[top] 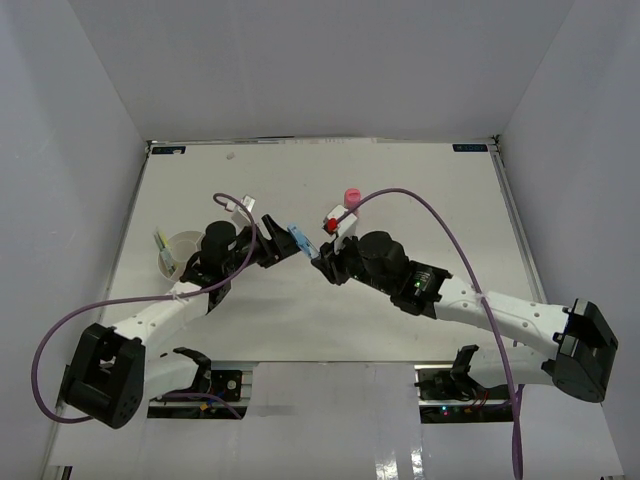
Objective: Sort the stationery into containers
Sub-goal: Close the pen cap on the pen.
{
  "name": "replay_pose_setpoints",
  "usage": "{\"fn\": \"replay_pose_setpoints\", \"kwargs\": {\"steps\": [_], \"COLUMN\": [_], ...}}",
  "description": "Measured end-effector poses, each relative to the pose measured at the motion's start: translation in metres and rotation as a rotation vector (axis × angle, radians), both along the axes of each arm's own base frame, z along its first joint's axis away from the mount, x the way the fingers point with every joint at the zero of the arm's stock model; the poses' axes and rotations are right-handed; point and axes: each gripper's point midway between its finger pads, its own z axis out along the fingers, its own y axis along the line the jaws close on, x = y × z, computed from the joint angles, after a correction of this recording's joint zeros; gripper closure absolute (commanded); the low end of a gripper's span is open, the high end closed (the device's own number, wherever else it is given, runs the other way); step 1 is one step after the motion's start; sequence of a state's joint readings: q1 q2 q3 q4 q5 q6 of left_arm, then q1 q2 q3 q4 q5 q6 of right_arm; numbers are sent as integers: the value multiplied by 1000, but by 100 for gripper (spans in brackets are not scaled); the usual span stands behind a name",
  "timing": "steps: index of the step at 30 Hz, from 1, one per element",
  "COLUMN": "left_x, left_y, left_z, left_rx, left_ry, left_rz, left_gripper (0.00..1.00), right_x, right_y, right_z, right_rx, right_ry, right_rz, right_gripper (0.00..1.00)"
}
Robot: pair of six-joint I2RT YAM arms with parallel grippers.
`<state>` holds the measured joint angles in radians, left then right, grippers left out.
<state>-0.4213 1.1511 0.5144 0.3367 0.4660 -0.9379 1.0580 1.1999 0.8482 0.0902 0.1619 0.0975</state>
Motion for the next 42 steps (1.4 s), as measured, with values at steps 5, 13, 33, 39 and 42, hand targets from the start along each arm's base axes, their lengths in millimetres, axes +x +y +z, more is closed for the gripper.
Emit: {"fn": "replay_pose_setpoints", "kwargs": {"steps": [5, 13, 33, 39, 42], "left_x": [-1, -5, -14, -18, -21], "left_y": [0, -2, -1, 5, 6], "left_z": [6, 9, 39, 45, 39], "left_rx": [5, 0, 20, 87, 120], "left_ry": [-21, -28, -136, -176, -162], "left_rz": [-5, -21, -50, -52, -66], "left_gripper": [20, 20, 16, 14, 13], "right_x": [-1, 0, -4, -5, -6], "right_y": [-1, 0, -10, -27, -33], "right_z": [0, 13, 23, 29, 31], "right_rx": [43, 107, 218, 236, 258], "right_ry": [-24, -60, -139, -205, -233], "right_rz": [1, 1, -1, -30, -38], "right_gripper": [81, 78, 79, 78, 77]}}
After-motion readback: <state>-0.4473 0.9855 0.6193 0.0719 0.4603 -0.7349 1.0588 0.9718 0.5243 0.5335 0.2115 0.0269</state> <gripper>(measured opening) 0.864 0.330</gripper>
